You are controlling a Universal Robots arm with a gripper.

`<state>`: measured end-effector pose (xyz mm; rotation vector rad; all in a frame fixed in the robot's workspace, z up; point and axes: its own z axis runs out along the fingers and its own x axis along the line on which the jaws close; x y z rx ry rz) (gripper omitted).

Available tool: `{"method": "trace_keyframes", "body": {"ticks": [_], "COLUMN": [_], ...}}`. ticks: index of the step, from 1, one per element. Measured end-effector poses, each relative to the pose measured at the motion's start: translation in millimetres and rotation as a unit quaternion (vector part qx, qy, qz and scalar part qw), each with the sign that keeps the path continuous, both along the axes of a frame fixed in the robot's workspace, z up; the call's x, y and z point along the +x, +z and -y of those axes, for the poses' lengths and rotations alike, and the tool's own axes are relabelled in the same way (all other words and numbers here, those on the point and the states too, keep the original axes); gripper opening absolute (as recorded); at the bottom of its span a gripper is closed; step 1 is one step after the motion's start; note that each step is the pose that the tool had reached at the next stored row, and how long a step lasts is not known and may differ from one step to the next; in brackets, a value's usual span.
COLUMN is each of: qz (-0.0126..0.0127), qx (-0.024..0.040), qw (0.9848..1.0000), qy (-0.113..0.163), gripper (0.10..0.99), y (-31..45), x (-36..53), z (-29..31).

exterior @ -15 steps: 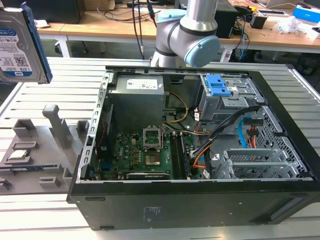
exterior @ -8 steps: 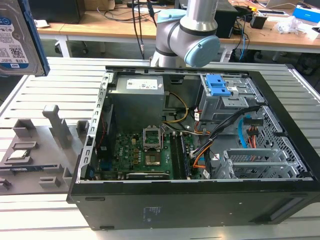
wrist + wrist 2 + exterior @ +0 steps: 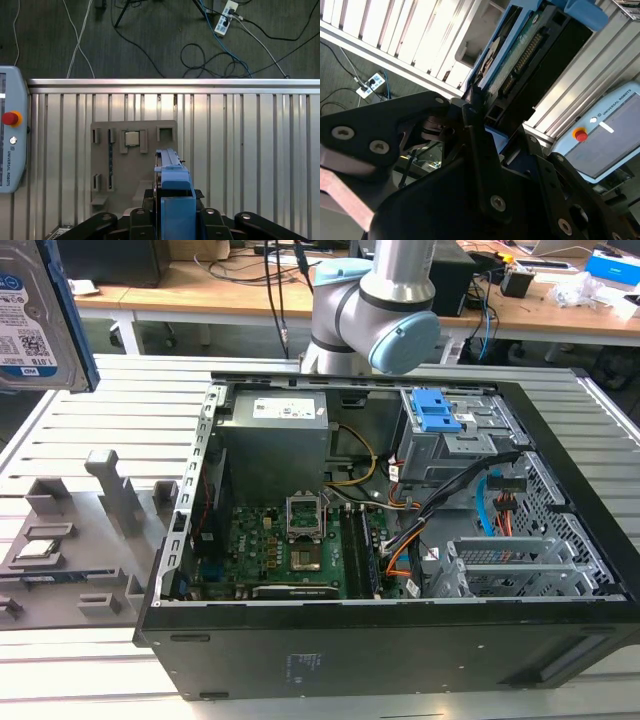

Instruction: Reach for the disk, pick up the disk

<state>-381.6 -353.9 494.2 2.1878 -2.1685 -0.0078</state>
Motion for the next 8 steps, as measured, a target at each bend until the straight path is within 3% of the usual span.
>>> {"method": "trace_keyframes", "body": {"ticks": [5, 8], "qz": [0.0, 0.0], "qx": [0.0, 0.0], "qw": [1.0, 1.0], "qy": [0.0, 0.0], "gripper": [0.365, 0.365], "y": [0.0, 0.0], "x": [3.0, 12.0], "z": [-0.1, -0.4]}}
